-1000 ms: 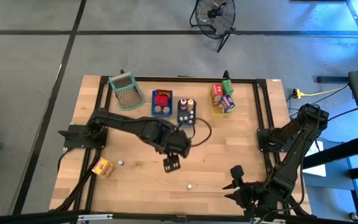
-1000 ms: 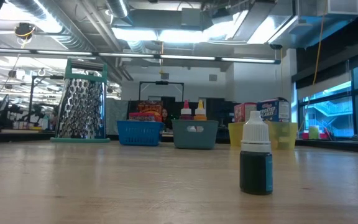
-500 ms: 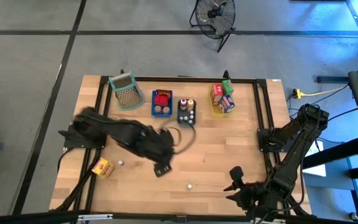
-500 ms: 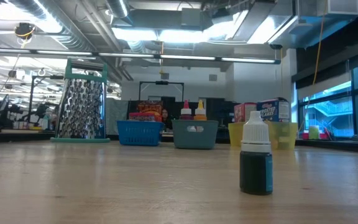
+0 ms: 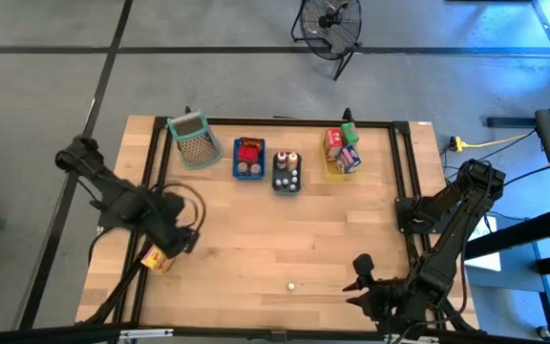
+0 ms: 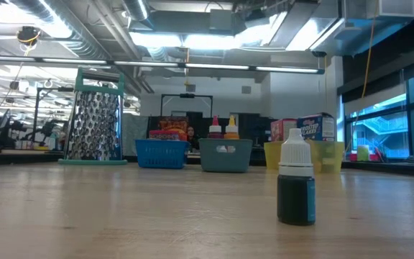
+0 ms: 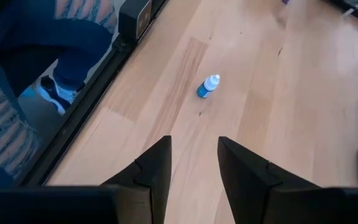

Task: Pick & Place Kitchen Items
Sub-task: Put the yellow cereal box into the yellow bin

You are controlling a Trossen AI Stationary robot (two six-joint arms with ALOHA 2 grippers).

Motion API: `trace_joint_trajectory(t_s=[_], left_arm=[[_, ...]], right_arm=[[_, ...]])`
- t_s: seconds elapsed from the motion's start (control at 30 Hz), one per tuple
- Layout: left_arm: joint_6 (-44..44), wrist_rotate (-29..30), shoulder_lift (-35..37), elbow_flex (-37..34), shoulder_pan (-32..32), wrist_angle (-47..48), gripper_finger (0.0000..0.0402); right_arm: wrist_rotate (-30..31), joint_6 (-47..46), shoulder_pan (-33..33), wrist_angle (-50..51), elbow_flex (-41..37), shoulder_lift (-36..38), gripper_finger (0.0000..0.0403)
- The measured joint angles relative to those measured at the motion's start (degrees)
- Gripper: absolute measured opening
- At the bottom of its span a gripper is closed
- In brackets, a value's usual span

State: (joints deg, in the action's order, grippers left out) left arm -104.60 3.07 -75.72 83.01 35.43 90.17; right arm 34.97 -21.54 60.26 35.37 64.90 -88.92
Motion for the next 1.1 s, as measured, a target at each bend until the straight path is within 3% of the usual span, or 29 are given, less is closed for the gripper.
trace_joint_trajectory(t_s=[0.27, 0.53, 0.83, 1.1], left_arm=[[-11.1, -4.4, -1.4, -5.0, 9.1, -0.3, 0.0292], [-7.4, -5.9, -4.6, -5.0, 13.6, -0.4, 0.0292], [-4.2, -5.8, -7.0, -5.0, 14.1, -5.6, 0.0292], [-1.1, -14.7, -11.1, -5.0, 14.1, -2.0, 0.0292]], right_arm=[[0.8, -0.1, -1.8, -2.6, 0.0, 0.0, 0.0133], [-0.7, 0.2, -3.0, -3.2, 0.0, 0.0, 0.0133], [-1.2, 0.2, -3.0, -2.3, 0.0, 0.0, 0.0133], [-1.2, 0.2, -3.0, -2.2, 0.0, 0.0, 0.0133]])
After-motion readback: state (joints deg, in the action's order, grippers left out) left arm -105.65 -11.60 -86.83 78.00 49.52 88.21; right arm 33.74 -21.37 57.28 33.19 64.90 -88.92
